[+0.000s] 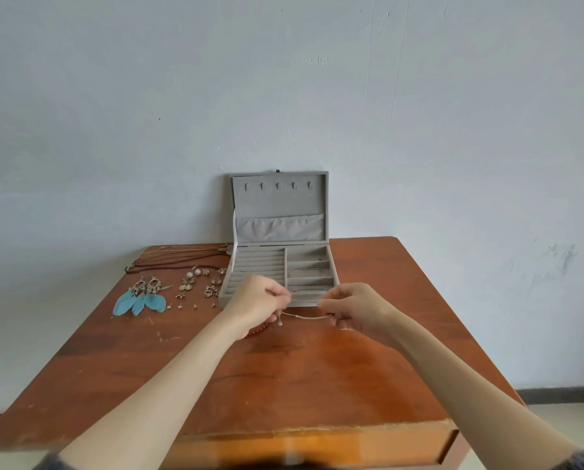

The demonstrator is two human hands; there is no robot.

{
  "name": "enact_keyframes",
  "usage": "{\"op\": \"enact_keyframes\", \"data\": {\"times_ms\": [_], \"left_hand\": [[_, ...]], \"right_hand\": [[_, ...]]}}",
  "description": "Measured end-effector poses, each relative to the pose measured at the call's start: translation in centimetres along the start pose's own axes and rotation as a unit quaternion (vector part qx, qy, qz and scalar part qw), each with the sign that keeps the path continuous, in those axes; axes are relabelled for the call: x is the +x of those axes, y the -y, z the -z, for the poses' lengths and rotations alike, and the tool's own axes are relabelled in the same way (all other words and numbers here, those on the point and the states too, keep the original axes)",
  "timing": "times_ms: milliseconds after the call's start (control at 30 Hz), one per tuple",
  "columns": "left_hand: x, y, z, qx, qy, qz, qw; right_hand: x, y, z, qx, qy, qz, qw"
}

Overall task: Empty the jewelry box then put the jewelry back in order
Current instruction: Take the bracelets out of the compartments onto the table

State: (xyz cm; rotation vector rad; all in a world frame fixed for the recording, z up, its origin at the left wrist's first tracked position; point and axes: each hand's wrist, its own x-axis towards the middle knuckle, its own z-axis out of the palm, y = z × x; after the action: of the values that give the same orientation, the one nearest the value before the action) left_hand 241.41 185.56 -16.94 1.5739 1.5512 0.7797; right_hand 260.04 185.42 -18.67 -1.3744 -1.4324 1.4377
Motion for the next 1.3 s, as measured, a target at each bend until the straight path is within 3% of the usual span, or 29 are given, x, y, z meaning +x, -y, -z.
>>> {"op": "enact_keyframes", "data": {"times_ms": [100, 167, 267, 500, 733, 900, 1133, 1300], "left_hand": [[-0.2, 1.0, -0.8, 0.033, -0.016, -0.022, 0.999], [-0.2, 1.4, -1.4, 0.070, -0.027, -0.028, 0.997], [0.1, 2.1, -2.2, 0.148, -0.054, -0.034, 0.987], [0.7, 2.7, -2.7, 0.222, -0.091, -0.060, 0.969], [0.7, 2.5, -2.4, 0.286, -0.087, -0.135, 0.945], [1.4, 1.8, -1.0, 0.239, -0.102, -0.180, 0.949], [5.0, 0.8, 0.2, 0.257, -0.103, -0.157, 0.948], [8.4, 0.5, -0.7, 0.210, -0.132, -0.145, 0.958]], "right_hand": [[0.2, -0.8, -0.2, -0.100, -0.051, 0.010, 0.994], [0.4, -1.3, -0.4, -0.206, -0.082, 0.034, 0.974], [0.8, -1.8, -0.6, -0.275, -0.116, 0.068, 0.952], [1.4, -1.9, -0.9, -0.307, -0.135, 0.063, 0.940], [1.4, -1.7, -1.0, -0.386, -0.141, 0.084, 0.908], [1.2, -0.8, -0.1, -0.398, -0.189, 0.126, 0.889], [4.2, 0.9, 0.9, -0.393, -0.231, 0.202, 0.867], [7.2, 0.3, 0.8, -0.424, -0.243, 0.211, 0.846]]}}
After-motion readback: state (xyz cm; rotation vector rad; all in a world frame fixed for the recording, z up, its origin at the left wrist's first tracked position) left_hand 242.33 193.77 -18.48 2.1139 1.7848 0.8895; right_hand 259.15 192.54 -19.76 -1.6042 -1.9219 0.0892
